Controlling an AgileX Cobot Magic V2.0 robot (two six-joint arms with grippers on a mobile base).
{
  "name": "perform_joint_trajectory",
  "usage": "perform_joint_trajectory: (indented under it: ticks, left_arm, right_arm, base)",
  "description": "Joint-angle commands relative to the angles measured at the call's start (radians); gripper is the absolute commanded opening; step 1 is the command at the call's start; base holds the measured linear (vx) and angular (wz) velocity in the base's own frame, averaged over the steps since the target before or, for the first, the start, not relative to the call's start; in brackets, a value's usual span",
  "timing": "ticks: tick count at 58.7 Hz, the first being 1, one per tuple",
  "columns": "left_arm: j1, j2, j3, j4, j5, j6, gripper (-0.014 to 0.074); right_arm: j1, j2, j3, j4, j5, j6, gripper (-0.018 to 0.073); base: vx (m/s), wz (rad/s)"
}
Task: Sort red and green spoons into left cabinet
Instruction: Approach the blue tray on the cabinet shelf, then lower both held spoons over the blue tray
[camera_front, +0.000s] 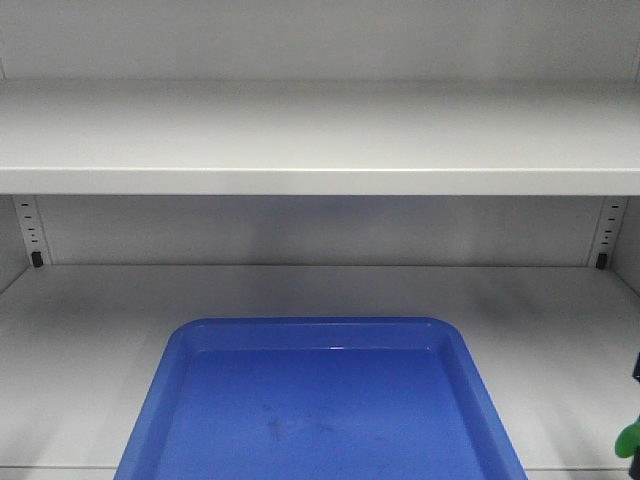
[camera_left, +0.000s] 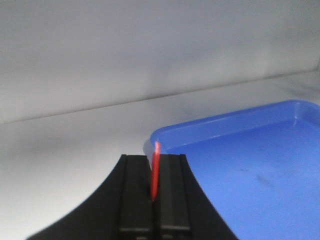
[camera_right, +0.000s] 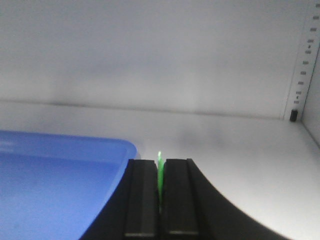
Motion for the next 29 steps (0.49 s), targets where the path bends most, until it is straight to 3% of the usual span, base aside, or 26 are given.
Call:
perform_joint_trajectory:
  ticks: [1, 7, 14, 23, 29]
  left_arm:
    - [-0.004, 0.076, -0.099, -0.034, 0.028, 0.051, 0.0]
    - [-0.004, 0.146, -0.174, -0.106, 0.09, 0.118, 0.0]
    - [-0.004, 0.216, -0.24, -0.258, 0.151, 0.227, 0.0]
    - [-0.004, 0.303, -0.268, -0.534, 0.263, 0.452, 0.0]
    - [-0.006, 0.343, -0.267, -0.672, 0.31, 0.566, 0.0]
  right_arm:
    - [-0.003, 0.039, -0.047, 0.0, -0.069, -0.008, -0.0001]
    - [-0.003, 0.066, -0.085, 0.0, -0.06, -0.008, -0.0001]
    - [0.018, 0.099, -0.149, -0.003, -0.043, -0.01, -0.0001]
    - [0.113, 0.171, -0.224, -0.003, -0.025, -0.065, -0.0001]
    - [0.183, 0.221, -0.26, -0.003, -0.027, -0.09, -0.0001]
  base:
    - [0.0, 0.0]
    - [0.0, 0.0]
    - [0.0, 0.0]
    - [0.0, 0.0]
    - [0.0, 0.0]
